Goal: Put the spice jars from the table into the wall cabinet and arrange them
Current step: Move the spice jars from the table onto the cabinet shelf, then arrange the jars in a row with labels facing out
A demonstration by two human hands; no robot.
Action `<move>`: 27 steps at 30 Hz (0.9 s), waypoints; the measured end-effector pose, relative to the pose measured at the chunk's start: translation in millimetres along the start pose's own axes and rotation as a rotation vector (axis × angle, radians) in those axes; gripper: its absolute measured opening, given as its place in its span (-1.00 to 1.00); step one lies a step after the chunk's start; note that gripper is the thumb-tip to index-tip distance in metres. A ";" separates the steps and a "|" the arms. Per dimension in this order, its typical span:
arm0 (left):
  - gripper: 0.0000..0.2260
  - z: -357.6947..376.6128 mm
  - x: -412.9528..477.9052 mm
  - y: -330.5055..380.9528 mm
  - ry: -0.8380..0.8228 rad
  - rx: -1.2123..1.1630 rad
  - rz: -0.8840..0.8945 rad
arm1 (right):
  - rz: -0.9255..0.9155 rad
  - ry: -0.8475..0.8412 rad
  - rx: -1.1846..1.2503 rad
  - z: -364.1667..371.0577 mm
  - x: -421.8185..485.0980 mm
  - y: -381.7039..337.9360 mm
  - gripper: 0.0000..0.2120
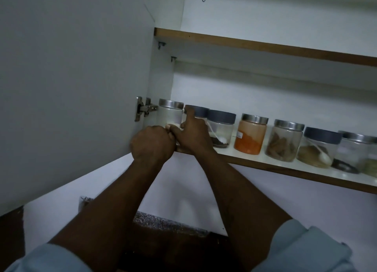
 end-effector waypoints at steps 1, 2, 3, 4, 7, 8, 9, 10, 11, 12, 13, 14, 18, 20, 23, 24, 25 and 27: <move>-0.56 -0.6 -1.2 0.7 0.008 -0.002 0.007 | 0.002 0.009 -0.024 0.6 -0.1 -0.7 -0.27; -0.57 -1.6 -3.3 1.1 0.019 -0.013 0.010 | 0.012 0.018 -0.039 0.5 -0.5 -0.9 -0.28; -0.58 -2.9 -6.3 1.1 0.033 -0.028 0.009 | 0.025 0.025 -0.047 -0.3 -0.8 -1.0 -0.27; -0.58 -4.9 -9.8 1.2 0.046 -0.036 0.008 | 0.036 0.030 -0.055 -1.1 -1.4 -1.5 -0.26; -0.61 -9.4 -21.7 1.0 0.073 -0.011 0.017 | 0.056 0.031 -0.087 -3.6 -6.4 -3.7 -0.25; -0.64 -10.7 -25.5 1.7 0.070 0.009 0.029 | 0.065 0.042 -0.104 -5.8 -10.3 -4.3 -0.26; -0.68 -12.0 -29.4 3.7 0.061 0.034 0.049 | 0.072 0.057 -0.124 -8.3 -16.0 -5.0 -0.28; -0.73 -13.6 -33.8 6.9 0.055 0.062 0.078 | 0.068 0.068 -0.150 -10.3 -23.0 -6.3 -0.31; -0.77 -15.9 -37.9 10.8 0.057 0.088 0.111 | 0.053 0.073 -0.185 -11.5 -31.8 -8.2 -0.35; -0.80 -18.5 -41.4 15.0 0.060 0.108 0.142 | 0.030 0.077 -0.222 -12.9 -42.0 -10.1 -0.42; -0.82 -21.2 -44.6 20.1 0.061 0.124 0.167 | 0.008 0.079 -0.252 -15.9 -53.1 -10.6 -0.51; -0.82 -23.1 -47.5 26.6 0.060 0.140 0.192 | -0.013 0.082 -0.273 -20.7 -64.6 -9.5 -0.60; -0.82 -24.5 -64.2 75.3 0.074 0.173 0.418 | -0.091 0.033 -0.295 -49.6 -108.3 6.4 -0.82; -0.80 -26.9 -76.5 106.4 0.098 0.081 0.547 | -0.117 -0.023 -0.260 -67.9 -130.6 18.5 -0.76; -0.73 -24.4 -91.7 155.4 0.069 -0.069 0.661 | -0.067 -0.024 -0.211 -114.4 -161.0 51.8 -0.78; -0.73 -20.3 -96.8 173.9 0.036 -0.117 0.694 | -0.038 -0.024 -0.221 -132.9 -170.3 66.4 -0.82; -0.75 -15.6 -102.4 193.8 -0.008 -0.160 0.729 | -0.009 -0.027 -0.235 -151.8 -179.5 82.0 -0.84; -0.77 -7.2 -115.6 240.0 -0.106 -0.223 0.819 | 0.048 -0.039 -0.265 -191.1 -197.8 114.5 -0.86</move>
Point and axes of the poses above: each hand's wrist, its own x-axis towards the middle knuckle, its own z-axis out of the palm, y = z × x, the point moved 8 cm from there along x, towards the middle knuckle, and after that the axes turned 12 degrees about -y, right-handed, at the moved point
